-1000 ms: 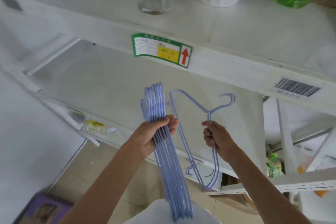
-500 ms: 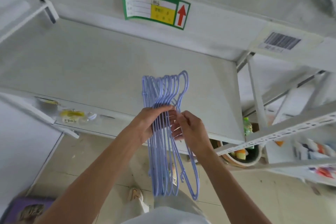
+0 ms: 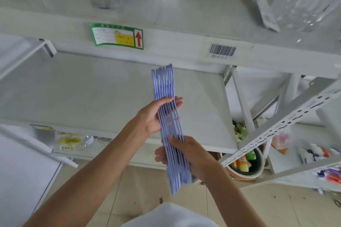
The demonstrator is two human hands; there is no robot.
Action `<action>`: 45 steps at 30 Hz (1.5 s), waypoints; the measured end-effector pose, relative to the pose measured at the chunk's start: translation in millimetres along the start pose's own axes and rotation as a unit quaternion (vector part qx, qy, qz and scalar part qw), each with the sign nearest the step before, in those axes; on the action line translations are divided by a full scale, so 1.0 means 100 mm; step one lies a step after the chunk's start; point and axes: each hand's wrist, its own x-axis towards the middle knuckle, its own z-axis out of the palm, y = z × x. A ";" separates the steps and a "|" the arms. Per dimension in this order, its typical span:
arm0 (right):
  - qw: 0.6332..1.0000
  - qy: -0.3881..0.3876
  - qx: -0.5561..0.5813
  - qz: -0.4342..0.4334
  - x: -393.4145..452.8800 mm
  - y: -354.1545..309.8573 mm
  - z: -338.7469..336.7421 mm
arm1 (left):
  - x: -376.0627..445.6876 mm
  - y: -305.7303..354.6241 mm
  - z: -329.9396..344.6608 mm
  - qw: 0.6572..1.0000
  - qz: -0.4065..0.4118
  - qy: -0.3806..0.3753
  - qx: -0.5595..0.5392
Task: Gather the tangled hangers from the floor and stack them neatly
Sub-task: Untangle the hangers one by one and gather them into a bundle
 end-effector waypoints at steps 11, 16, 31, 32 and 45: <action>0.986 -0.108 -0.108 -0.058 -0.50 0.13 -0.32 | 0.04 0.12 0.12 1.000 -0.007 0.006 0.023; 0.979 -0.150 -0.128 -0.050 -0.60 0.49 -0.36 | -0.03 -0.19 0.06 0.993 -0.075 0.012 0.088; 0.986 -0.146 -0.077 -0.012 -0.74 0.78 -0.63 | 0.12 -0.56 0.29 0.975 -0.124 0.019 0.184; 0.985 -0.145 -0.089 -0.017 -0.74 0.77 -0.66 | 0.16 -0.57 0.30 0.975 -0.118 0.032 0.184; 0.982 -0.152 0.090 0.062 -0.22 -0.01 -0.70 | 0.35 -0.39 0.25 0.989 -0.063 0.059 0.125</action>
